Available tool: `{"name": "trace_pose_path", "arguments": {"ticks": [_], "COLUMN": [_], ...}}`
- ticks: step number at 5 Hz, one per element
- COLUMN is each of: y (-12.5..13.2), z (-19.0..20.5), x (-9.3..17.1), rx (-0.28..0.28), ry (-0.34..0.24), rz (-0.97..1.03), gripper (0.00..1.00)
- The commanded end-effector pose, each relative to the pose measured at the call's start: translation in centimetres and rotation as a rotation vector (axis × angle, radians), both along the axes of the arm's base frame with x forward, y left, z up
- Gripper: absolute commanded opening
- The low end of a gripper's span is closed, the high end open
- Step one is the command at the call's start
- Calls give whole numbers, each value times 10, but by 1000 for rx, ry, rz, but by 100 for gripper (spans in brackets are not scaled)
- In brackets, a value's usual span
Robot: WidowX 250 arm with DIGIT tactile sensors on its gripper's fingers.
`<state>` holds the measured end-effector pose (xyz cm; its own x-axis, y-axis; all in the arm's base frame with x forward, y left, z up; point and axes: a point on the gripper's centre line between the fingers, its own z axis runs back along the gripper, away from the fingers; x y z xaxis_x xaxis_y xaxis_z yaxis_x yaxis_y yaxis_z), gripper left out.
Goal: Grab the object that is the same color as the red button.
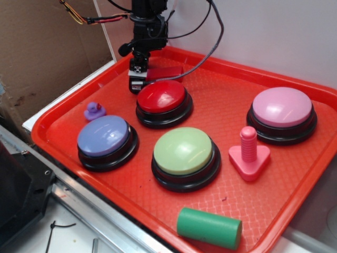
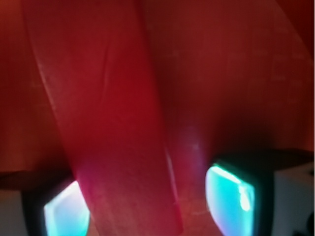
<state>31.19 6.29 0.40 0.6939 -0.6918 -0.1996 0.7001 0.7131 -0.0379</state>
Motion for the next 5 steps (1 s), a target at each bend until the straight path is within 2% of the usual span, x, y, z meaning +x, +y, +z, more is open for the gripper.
{"name": "trace_pose_path", "arguments": {"ticks": [1,2,3,4,5], "y": [0,0,3,3,1], "z": [0,17,14,12,10], "x": [0,-13,-16,-15,-16], "rx": [0,-78,-101,-88,-104], "ry": [0,-41,-36,-28,-14], "rz": [0,2,18,22,5], "gripper": [0,0,0,0,0]}}
